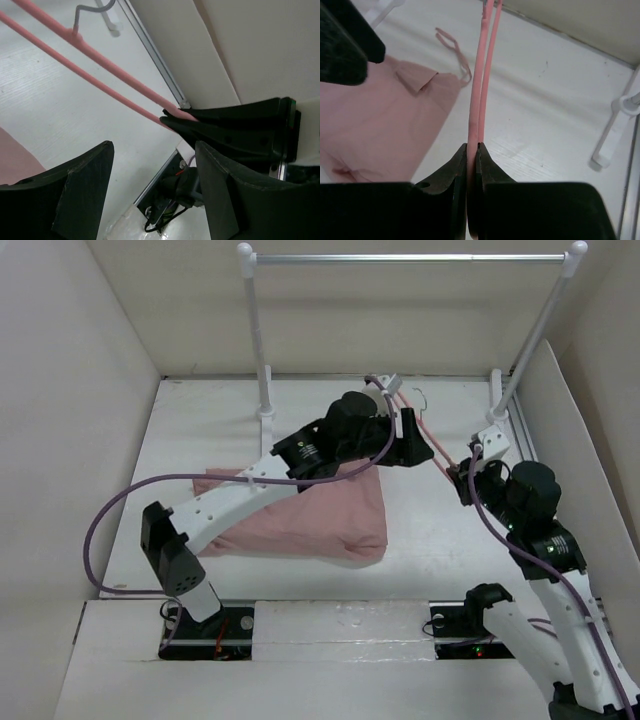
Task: Place the trousers on the hanger
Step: Pick up the hanger from the clothesline, then place the trousers on the hanger.
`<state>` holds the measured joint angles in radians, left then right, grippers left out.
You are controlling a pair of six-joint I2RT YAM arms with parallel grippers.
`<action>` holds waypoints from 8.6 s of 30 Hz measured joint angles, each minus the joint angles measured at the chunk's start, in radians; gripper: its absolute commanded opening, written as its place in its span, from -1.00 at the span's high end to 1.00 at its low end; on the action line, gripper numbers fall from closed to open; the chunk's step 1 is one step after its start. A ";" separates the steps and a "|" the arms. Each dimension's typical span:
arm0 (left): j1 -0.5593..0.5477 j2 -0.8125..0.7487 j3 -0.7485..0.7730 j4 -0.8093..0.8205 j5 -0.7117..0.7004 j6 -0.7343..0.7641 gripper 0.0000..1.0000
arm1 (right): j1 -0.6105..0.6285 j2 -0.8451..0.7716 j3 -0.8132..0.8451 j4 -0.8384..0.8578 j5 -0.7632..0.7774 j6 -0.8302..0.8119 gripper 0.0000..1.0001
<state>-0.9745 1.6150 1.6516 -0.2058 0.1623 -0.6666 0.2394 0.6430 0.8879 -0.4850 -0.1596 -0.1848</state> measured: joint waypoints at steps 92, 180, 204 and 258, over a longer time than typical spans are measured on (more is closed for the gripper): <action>-0.157 0.175 -0.675 0.417 -0.578 -0.593 1.00 | 0.081 0.646 -0.233 0.359 -0.303 0.253 0.19; -0.124 0.169 -0.708 0.431 -0.570 -0.583 1.00 | -0.161 0.832 -0.251 0.511 -0.507 0.335 1.00; -0.023 0.060 -0.776 0.406 -0.415 -0.620 1.00 | -0.458 0.638 -0.443 0.420 -0.703 0.182 1.00; -0.156 0.095 -0.760 0.248 -0.711 -0.631 1.00 | -0.564 0.782 -0.510 0.440 -0.925 0.206 1.00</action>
<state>-1.1301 1.7103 0.8921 0.0425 -0.5491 -1.2976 -0.3244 1.4254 0.3779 -0.0448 -1.0847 0.0216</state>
